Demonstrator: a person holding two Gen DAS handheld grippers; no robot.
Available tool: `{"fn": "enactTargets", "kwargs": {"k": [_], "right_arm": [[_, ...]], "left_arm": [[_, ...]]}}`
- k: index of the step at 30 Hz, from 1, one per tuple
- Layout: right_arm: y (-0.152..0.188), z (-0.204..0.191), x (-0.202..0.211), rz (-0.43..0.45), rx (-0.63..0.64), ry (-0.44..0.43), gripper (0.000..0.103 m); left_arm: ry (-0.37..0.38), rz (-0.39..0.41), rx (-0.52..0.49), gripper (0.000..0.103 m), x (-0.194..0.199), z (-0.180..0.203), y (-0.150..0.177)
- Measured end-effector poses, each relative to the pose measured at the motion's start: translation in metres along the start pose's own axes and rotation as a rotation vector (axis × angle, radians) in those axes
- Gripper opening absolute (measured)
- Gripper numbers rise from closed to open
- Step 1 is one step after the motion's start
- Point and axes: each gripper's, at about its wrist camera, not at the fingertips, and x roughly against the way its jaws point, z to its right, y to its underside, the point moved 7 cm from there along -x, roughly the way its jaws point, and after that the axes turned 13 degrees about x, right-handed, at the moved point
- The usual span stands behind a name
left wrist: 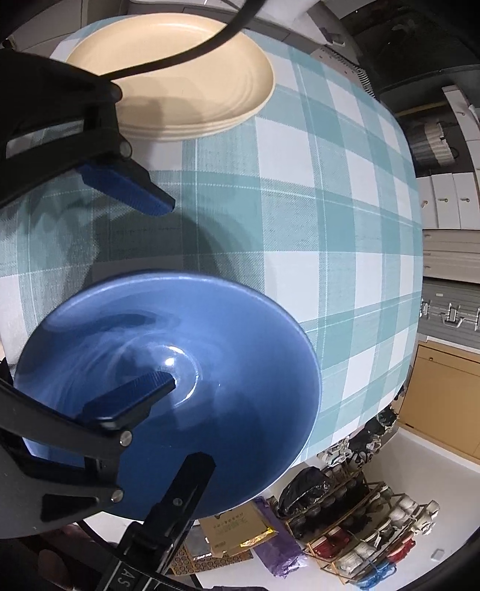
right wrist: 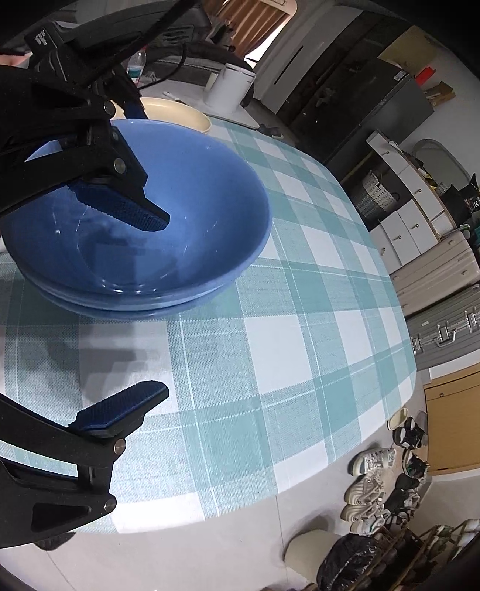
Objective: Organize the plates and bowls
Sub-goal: 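Close both grippers on the rim of the three-bowl stack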
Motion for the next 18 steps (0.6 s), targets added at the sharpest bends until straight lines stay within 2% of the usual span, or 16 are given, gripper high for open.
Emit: {"fn": "enactTargets", "kwargs": {"k": [9, 17, 18], "right_arm": [[0.003, -0.001, -0.016, -0.043, -0.021, -0.034, 0.085], [0.007, 0.000, -0.032, -0.075, -0.087, -0.101, 0.085], [0.007, -0.001, -0.032, -0.076, -0.091, -0.110, 0.081]], "left_arm": [[0.075, -0.061, 0.033, 0.087, -0.010, 0.002, 0.002], [0.128, -0.116, 0.028, 0.084, -0.019, 0.010, 0.004], [0.138, -0.126, 0.034, 0.084, -0.020, 0.010, 0.005]]}}
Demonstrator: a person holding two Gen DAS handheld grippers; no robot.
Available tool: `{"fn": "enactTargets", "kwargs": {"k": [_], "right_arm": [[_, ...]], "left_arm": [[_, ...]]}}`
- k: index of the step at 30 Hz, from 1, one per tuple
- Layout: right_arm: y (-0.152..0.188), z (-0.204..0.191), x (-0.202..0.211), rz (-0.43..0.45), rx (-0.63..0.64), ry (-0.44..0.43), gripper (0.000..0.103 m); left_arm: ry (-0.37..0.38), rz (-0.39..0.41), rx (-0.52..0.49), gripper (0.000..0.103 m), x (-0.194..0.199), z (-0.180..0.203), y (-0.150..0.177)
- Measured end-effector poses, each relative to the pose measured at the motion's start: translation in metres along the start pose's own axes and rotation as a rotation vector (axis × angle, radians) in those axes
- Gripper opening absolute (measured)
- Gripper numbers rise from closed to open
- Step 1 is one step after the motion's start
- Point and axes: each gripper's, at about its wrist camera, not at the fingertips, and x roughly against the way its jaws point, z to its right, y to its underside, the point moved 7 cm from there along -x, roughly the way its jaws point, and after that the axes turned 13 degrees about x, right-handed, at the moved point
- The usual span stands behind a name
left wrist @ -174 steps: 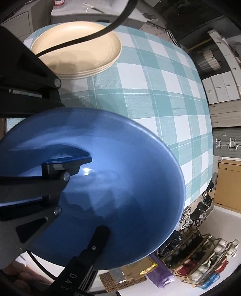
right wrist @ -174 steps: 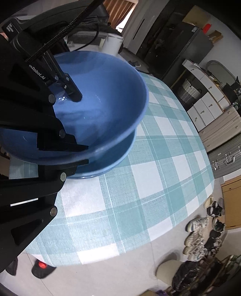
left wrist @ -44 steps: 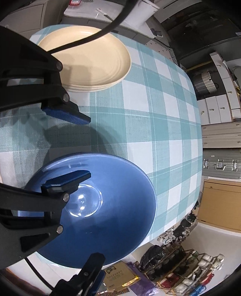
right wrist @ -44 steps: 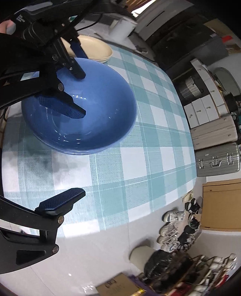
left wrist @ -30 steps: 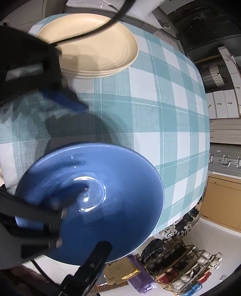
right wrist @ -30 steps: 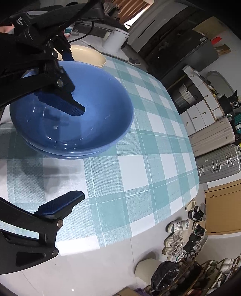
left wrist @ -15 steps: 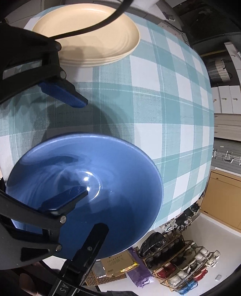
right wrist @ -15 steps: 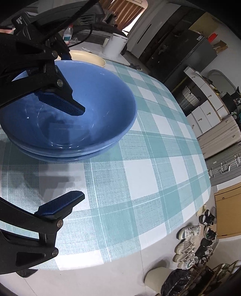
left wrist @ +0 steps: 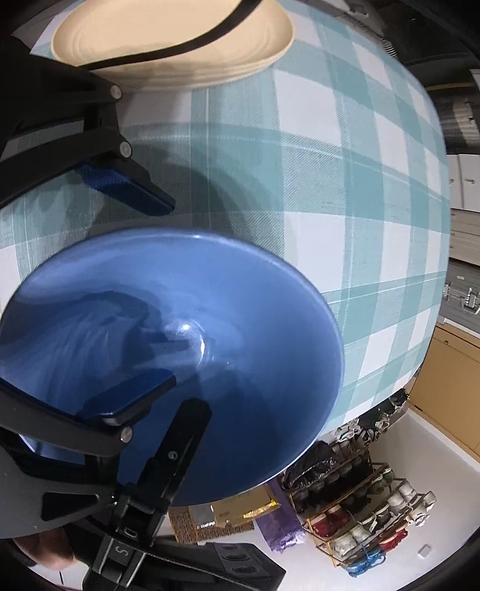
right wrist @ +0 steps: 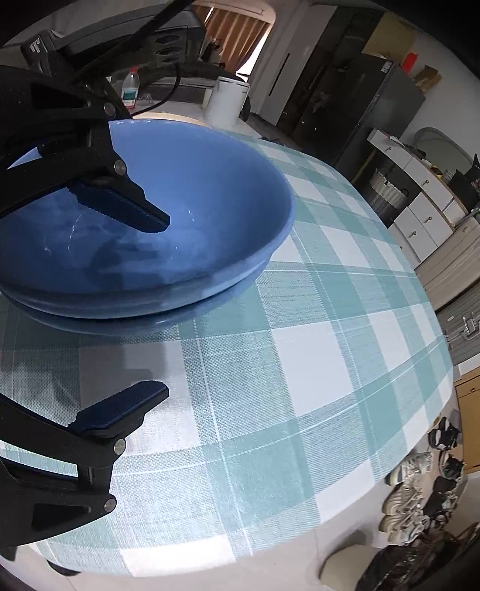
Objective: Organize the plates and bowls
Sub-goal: 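Close both grippers on the rim of the three-bowl stack, then carry the bowl stack with both grippers over the cream plate stack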
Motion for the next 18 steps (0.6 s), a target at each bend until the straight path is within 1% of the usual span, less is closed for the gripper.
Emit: {"fn": "enactTargets", "kwargs": {"k": [2, 4, 5, 8, 10, 11, 12, 14, 18], "right_arm": [[0.000, -0.001, -0.001, -0.007, -0.009, -0.015, 0.071], [0.002, -0.003, -0.004, -0.022, -0.011, -0.018, 0.047], [0.003, -0.004, -0.005, -0.030, -0.009, -0.017, 0.044], [0.005, -0.005, -0.006, -0.027, 0.003, 0.017, 0.039], [0.006, -0.002, -0.006, -0.026, -0.004, 0.035, 0.028], [0.007, 0.001, -0.005, -0.026, -0.017, 0.043, 0.024], [0.008, 0.005, -0.006, -0.028, -0.033, 0.046, 0.016], [0.010, 0.005, -0.006, -0.039, -0.034, 0.040, 0.014], [0.010, 0.000, -0.006, -0.043, -0.018, 0.095, 0.014]], "left_arm": [[0.015, -0.006, 0.008, 0.069, 0.000, 0.000, 0.000], [0.022, -0.019, 0.005, 0.043, -0.001, 0.000, 0.001], [0.018, -0.020, 0.003, 0.042, -0.001, 0.000, 0.001], [0.027, -0.016, 0.026, 0.037, 0.000, -0.004, -0.001], [0.027, -0.014, 0.042, 0.028, 0.001, -0.008, -0.001], [0.025, -0.014, 0.042, 0.027, 0.001, -0.009, -0.001], [0.022, -0.015, 0.041, 0.025, 0.001, -0.010, -0.001], [0.011, -0.011, 0.033, 0.024, 0.002, -0.010, 0.000], [-0.013, -0.006, 0.027, 0.024, 0.002, -0.010, 0.003]]}}
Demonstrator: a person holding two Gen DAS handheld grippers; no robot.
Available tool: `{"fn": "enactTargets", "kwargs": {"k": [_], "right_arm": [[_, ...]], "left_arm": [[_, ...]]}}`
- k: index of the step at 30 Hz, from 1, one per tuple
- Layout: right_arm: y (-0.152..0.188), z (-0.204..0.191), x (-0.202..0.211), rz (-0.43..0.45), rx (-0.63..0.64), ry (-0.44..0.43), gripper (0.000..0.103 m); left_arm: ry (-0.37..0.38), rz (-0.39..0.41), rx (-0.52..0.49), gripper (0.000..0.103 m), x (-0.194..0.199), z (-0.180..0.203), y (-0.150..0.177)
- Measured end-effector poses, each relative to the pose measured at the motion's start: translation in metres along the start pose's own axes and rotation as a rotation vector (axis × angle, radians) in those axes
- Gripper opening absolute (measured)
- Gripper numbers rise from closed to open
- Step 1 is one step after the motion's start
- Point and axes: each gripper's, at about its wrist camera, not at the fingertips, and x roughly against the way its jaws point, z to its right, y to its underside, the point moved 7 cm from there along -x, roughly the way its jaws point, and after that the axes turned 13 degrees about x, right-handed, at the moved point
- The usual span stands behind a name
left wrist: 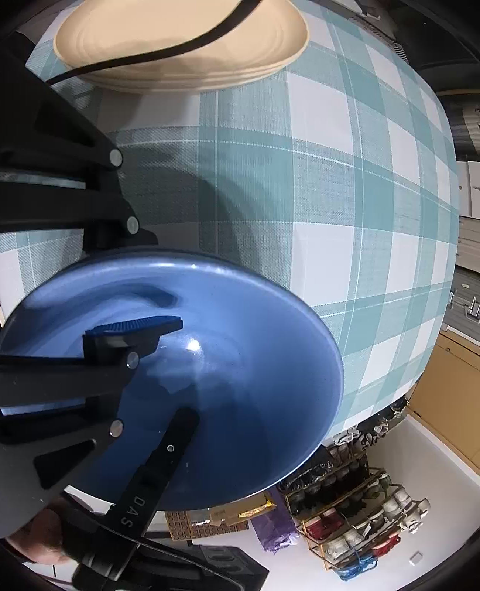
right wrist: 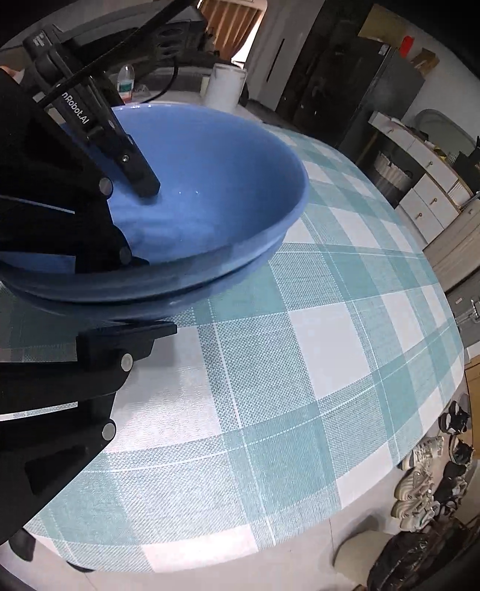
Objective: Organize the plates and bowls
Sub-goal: 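Carry the bowl stack with both grippers over the cream plate stack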
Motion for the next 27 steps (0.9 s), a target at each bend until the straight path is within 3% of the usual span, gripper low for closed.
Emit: {"fn": "enactTargets", "kwargs": {"k": [18, 27], "right_arm": [[-0.010, -0.030, 0.012, 0.026, 0.015, -0.003, 0.014], [-0.025, -0.079, 0.024, 0.040, 0.058, -0.028, 0.014]], "left_arm": [[0.000, 0.023, 0.063, 0.024, 0.024, -0.020, -0.005], [-0.015, 0.081, 0.085, 0.024, 0.065, -0.044, -0.020]]}}
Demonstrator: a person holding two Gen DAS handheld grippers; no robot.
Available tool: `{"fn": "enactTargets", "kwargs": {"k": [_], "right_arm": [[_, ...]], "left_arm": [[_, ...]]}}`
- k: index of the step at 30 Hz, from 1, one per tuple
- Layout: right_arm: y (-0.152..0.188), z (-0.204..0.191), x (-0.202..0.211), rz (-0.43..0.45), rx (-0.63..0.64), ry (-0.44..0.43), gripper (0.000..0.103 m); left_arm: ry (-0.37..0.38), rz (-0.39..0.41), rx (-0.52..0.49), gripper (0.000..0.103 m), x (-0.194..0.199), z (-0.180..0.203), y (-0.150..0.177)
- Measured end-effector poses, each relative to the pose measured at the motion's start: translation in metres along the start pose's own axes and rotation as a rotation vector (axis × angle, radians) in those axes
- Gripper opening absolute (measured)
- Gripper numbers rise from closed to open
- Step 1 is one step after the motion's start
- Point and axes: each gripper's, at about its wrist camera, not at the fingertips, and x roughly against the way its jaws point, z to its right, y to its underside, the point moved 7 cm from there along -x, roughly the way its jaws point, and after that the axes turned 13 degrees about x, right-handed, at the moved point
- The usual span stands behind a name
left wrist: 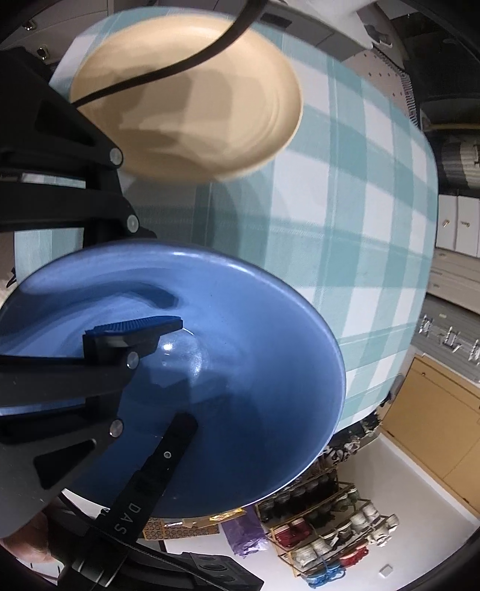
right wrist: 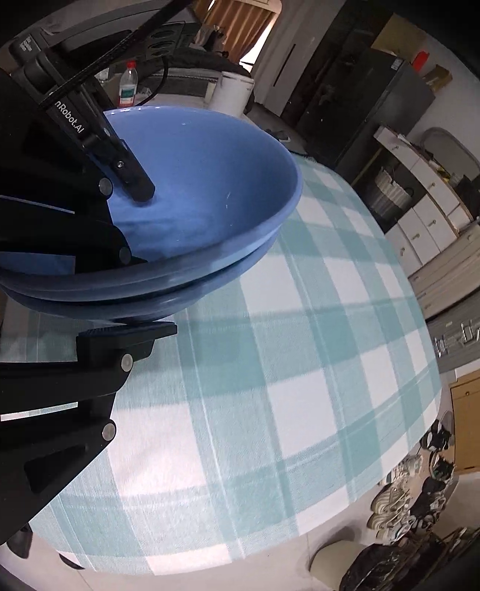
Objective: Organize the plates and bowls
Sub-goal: 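Carry the bowl stack with both grippers over the cream plate stack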
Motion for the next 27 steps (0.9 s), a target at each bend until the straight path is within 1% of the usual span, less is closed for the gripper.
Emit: {"fn": "enactTargets", "kwargs": {"k": [4, 7, 11, 15, 20, 27], "right_arm": [[-0.007, -0.032, -0.001, 0.001, 0.031, -0.011, 0.014], [-0.012, -0.063, -0.006, -0.002, 0.060, -0.029, 0.014], [-0.017, -0.106, -0.016, -0.006, 0.105, -0.047, 0.014], [-0.018, -0.148, -0.033, -0.028, 0.147, -0.068, 0.014], [-0.014, -0.188, -0.060, -0.068, 0.197, -0.072, 0.014], [-0.008, -0.212, -0.091, -0.123, 0.225, -0.050, 0.014]], "left_arm": [[-0.003, 0.033, 0.038, 0.024, 0.021, -0.024, -0.011], [-0.006, 0.056, 0.066, 0.024, 0.036, -0.046, -0.019], [-0.024, 0.086, 0.103, 0.024, 0.054, -0.079, -0.029], [-0.043, 0.108, 0.152, 0.024, 0.069, -0.119, -0.038], [-0.066, 0.110, 0.194, 0.024, 0.074, -0.160, -0.042], [-0.063, 0.074, 0.247, 0.027, 0.062, -0.196, -0.041]]}}
